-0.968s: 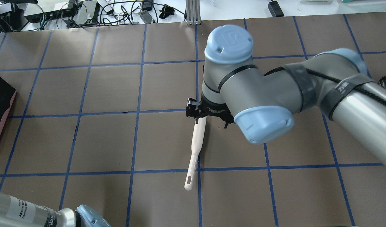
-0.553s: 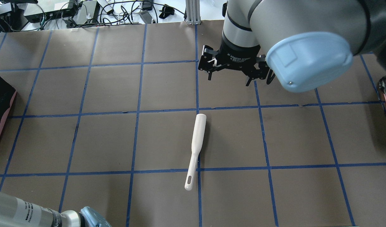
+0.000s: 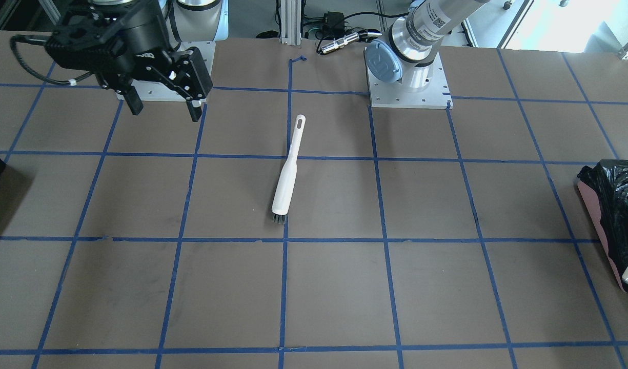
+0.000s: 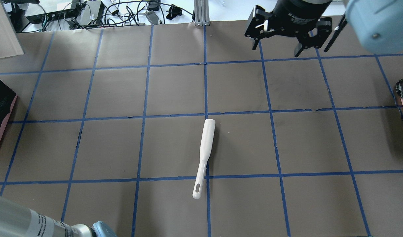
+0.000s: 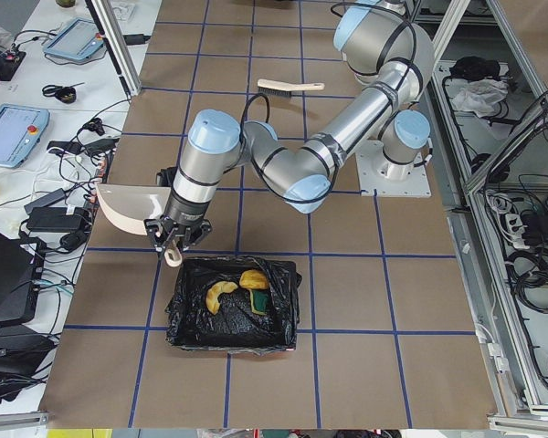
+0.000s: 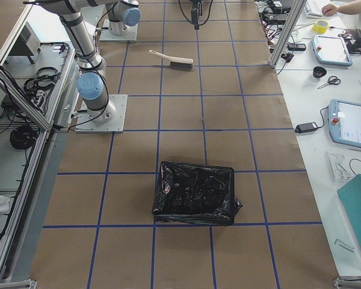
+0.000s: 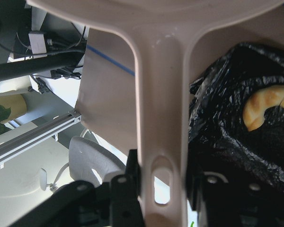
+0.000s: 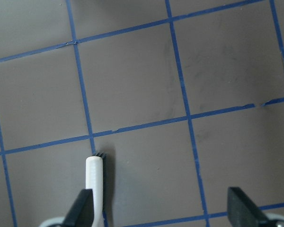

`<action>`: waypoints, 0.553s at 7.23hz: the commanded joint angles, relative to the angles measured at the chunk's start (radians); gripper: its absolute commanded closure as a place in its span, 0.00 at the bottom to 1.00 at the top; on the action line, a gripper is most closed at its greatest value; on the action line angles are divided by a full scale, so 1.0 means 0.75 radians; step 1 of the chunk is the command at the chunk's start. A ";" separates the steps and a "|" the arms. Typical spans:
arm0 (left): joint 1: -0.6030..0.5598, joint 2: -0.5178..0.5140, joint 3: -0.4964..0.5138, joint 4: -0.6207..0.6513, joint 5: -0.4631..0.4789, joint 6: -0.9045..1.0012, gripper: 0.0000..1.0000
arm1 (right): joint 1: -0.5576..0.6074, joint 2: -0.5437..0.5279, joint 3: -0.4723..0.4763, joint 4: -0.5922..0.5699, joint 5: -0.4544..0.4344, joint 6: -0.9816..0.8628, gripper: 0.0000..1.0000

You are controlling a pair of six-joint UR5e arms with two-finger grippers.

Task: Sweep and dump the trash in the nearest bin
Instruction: 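Open the right gripper to release the brush on the table and raise it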

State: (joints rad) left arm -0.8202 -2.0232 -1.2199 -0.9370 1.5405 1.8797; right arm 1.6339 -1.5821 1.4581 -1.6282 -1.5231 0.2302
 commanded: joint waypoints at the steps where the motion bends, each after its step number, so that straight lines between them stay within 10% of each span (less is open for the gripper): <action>1: -0.168 0.026 -0.038 -0.125 0.006 -0.304 1.00 | -0.208 -0.014 0.001 0.011 0.006 -0.482 0.00; 4: -0.376 0.106 -0.183 -0.226 0.020 -0.852 1.00 | -0.215 -0.024 0.003 0.025 0.006 -0.509 0.00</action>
State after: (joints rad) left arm -1.0386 -1.9680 -1.3224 -1.0488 1.5515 1.4205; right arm 1.4775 -1.5965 1.4606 -1.6103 -1.5192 -0.1402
